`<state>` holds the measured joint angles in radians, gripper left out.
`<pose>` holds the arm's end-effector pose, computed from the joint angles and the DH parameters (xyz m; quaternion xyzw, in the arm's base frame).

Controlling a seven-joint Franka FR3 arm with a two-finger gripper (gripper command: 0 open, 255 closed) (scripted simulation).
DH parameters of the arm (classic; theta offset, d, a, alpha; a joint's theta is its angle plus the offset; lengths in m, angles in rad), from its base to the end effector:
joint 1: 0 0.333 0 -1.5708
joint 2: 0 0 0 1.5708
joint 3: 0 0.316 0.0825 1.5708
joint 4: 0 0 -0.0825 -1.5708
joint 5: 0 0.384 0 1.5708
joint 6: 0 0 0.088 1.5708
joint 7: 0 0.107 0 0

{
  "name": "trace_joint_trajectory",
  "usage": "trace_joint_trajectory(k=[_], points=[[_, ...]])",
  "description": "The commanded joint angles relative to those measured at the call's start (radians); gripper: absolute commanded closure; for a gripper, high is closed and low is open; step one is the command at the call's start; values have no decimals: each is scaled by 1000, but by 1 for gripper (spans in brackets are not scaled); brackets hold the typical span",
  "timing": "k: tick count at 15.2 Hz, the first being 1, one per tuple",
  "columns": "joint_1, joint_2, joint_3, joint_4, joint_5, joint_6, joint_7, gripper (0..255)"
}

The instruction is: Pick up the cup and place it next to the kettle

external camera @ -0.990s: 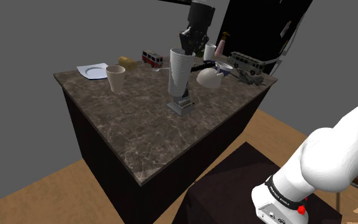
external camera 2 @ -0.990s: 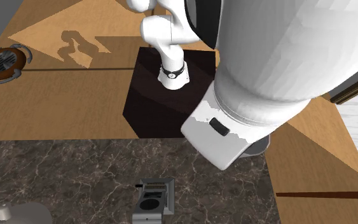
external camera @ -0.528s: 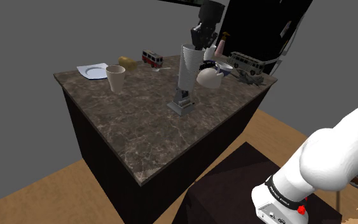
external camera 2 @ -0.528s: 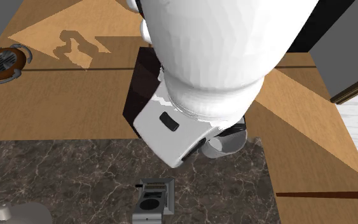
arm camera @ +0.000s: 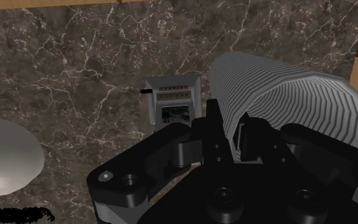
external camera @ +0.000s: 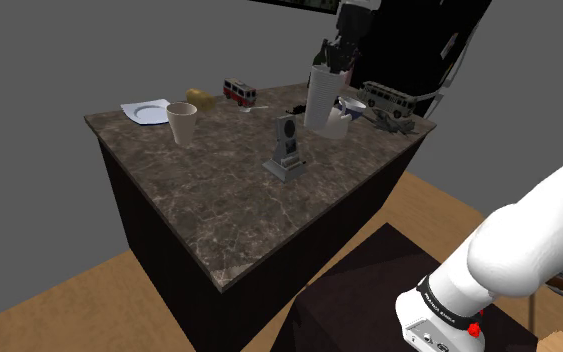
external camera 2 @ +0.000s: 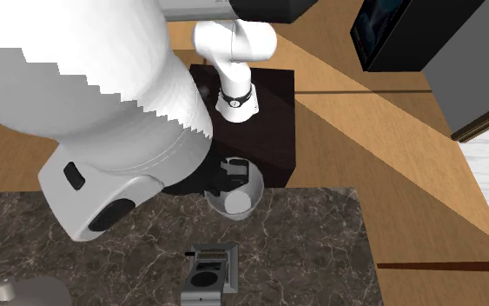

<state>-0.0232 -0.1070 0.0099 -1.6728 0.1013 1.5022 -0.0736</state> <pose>0.5130 0.0049 0.6286 -0.9977 -0.0319 0.0296 0.0514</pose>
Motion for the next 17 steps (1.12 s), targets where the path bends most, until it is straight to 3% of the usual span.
trace_joint_trajectory(k=[1, 10, 17], points=[[-24, 26, -30, 32, -6, -11, -55, 255], [-127, 156, -140, 192, -15, -61, -265, 255], [-226, 327, -210, 418, 8, -131, -422, 255]])
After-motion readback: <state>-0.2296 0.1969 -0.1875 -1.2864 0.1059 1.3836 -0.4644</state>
